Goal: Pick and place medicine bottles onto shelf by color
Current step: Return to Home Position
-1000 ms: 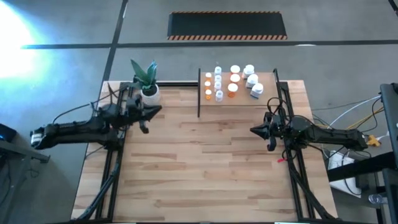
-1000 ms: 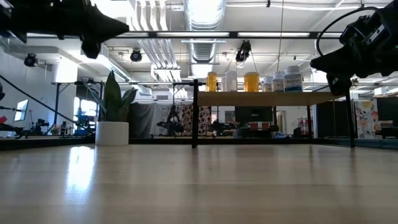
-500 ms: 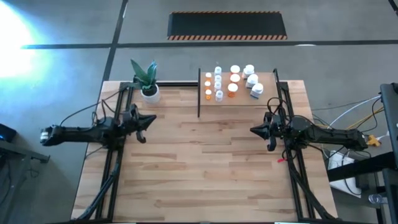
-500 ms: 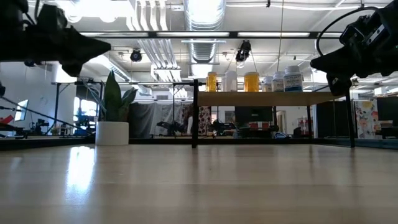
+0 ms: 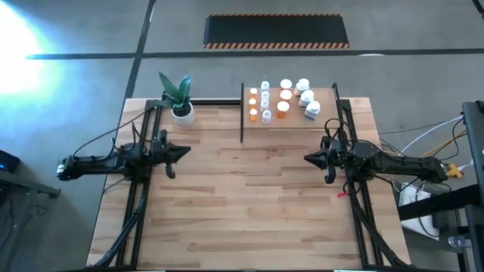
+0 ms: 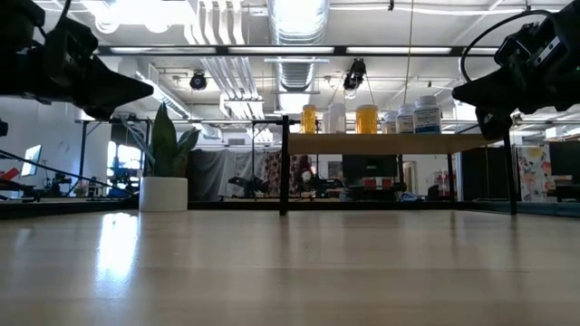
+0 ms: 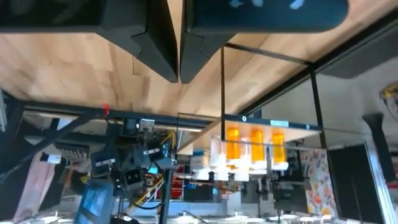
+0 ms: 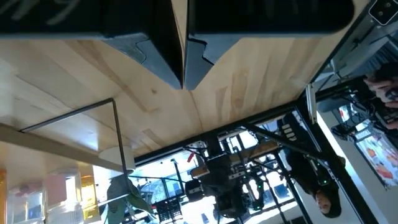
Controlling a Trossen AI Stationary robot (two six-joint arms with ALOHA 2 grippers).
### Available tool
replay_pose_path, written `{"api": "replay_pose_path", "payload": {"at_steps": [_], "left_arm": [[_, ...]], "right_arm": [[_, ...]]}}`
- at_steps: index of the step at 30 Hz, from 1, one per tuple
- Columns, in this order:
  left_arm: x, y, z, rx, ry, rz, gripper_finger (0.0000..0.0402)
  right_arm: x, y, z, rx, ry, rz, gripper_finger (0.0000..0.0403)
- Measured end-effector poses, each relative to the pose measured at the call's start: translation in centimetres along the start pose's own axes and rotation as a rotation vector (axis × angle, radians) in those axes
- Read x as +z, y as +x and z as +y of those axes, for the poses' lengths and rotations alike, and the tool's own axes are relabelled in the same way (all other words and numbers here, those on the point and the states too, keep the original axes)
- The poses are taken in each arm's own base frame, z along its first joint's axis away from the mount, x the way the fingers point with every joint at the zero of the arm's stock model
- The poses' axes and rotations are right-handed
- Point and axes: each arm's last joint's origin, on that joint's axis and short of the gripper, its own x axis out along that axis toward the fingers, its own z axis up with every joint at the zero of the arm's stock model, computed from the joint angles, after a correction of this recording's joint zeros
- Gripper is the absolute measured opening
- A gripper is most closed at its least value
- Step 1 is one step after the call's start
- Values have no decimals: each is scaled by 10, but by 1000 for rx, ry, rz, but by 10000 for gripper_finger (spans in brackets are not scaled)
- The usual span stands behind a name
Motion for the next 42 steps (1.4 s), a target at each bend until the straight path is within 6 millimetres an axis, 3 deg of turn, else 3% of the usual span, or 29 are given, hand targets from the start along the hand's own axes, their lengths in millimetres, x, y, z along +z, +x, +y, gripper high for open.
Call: {"api": "replay_pose_path", "payload": {"at_steps": [42], "left_arm": [[-19, 16, -3, 25, 79, 218, 0]], "right_arm": [[0, 0, 0, -2, 0, -1, 9]]}}
